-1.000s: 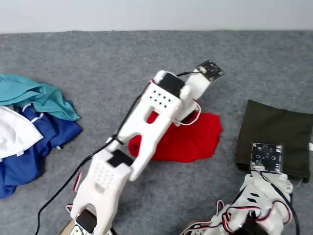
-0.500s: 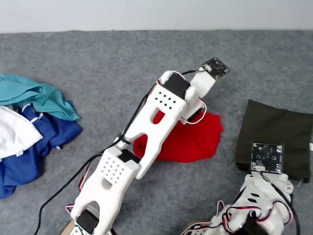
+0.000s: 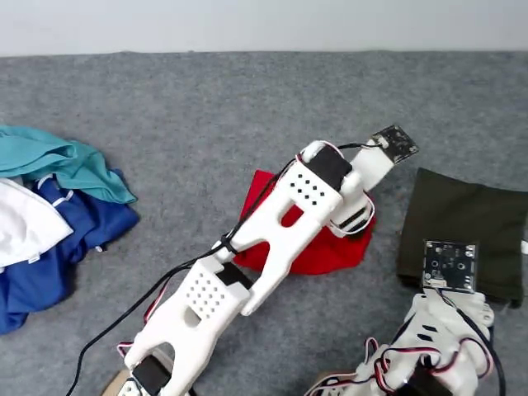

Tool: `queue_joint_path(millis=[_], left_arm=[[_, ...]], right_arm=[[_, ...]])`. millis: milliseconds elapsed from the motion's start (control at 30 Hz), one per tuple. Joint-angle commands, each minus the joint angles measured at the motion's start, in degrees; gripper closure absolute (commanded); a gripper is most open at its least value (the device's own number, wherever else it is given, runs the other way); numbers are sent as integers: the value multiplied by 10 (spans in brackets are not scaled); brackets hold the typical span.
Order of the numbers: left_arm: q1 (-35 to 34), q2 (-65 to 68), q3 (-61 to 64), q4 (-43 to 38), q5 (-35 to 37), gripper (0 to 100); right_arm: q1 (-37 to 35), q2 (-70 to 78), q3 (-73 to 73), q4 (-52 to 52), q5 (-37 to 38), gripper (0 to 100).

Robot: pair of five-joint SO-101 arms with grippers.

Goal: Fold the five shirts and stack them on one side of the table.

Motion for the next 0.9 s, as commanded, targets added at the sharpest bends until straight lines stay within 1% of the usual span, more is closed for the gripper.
queue_joint_path(millis=[0,167,200,300,400,533,767,867], left_arm=[[-12,-18,-49,15,5,753],[-75,-84,-51,15,3,756],[-89,-94,-51,15,-5,769],[-132,-109,-45,14,-40,852],[-164,-109,-9,14,-71,925],[-170,-108,81,6,-111,964],[-164,-108,241,-89,-138,984],[-142,-111,284,-82,-150,984]], right_arm=[[6,6,0,-3,-2,985],[7,6,0,-3,-2,985],[7,6,0,-3,-2,985],[6,6,0,-3,-2,985],[5,6,0,-3,-2,985],[5,6,1,-4,-2,985],[5,6,4,-5,-2,985],[5,6,4,-5,-2,985]])
